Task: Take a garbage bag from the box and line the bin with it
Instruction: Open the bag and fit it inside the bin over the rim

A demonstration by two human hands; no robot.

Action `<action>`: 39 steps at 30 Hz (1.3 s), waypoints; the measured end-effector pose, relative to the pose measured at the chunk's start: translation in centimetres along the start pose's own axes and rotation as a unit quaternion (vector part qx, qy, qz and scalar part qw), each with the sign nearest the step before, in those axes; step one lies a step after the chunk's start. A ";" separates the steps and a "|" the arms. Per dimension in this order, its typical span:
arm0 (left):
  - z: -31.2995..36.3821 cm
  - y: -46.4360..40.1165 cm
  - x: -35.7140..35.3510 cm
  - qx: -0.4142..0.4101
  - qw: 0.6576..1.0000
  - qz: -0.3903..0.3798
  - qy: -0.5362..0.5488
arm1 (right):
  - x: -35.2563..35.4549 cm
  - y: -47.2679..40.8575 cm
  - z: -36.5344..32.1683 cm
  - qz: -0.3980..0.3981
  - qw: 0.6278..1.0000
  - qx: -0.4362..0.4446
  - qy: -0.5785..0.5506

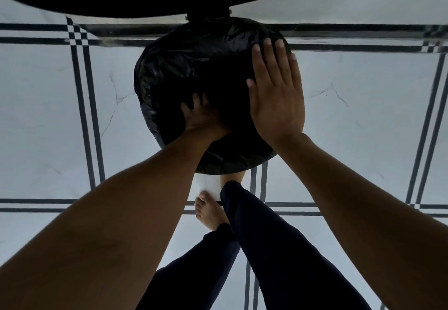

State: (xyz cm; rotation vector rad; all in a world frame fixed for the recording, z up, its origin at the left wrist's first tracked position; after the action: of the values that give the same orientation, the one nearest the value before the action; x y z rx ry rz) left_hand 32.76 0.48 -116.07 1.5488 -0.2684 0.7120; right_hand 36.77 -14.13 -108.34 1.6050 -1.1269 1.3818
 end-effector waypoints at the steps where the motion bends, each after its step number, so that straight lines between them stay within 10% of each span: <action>1: 0.2 0.7 0.0 -0.006 0.999 0.042 -0.004 | 0.0 0.0 0.0 0.000 1.000 0.000 0.001; 5: 1.0 1.9 0.7 -0.046 0.983 0.172 0.039 | 0.0 0.0 0.1 0.002 1.000 0.000 0.007; 15: 1.1 -1.6 0.4 0.045 0.996 -0.067 0.029 | 0.0 0.0 0.6 0.005 1.000 0.005 -0.004; 23: 2.6 1.1 2.5 -0.085 0.981 0.173 -0.033 | 0.4 -0.1 0.4 -0.001 1.000 -0.004 -0.020; 34: 4.3 -4.0 1.1 -0.022 0.998 -0.061 -0.002 | -0.1 0.0 0.6 0.008 1.000 0.000 -0.019; 39: 4.5 -3.2 0.9 0.001 0.999 -0.023 -0.028 | 0.0 0.0 0.5 0.006 1.000 0.002 -0.018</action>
State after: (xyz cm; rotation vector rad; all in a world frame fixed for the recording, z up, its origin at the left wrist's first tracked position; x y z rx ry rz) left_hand 36.46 -3.19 -117.94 1.5731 -0.2727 0.6328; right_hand 36.99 -14.57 -108.43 1.6333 -1.1585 1.3685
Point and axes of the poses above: each hand's wrist, its own y-axis away from the middle knuckle, its own x-axis out of the back of the hand, z = x × y, the point moved 1 cm from there along -y, towards the middle knuckle, and after that the axes turned 5 degrees about y, right-handed, at the moved point
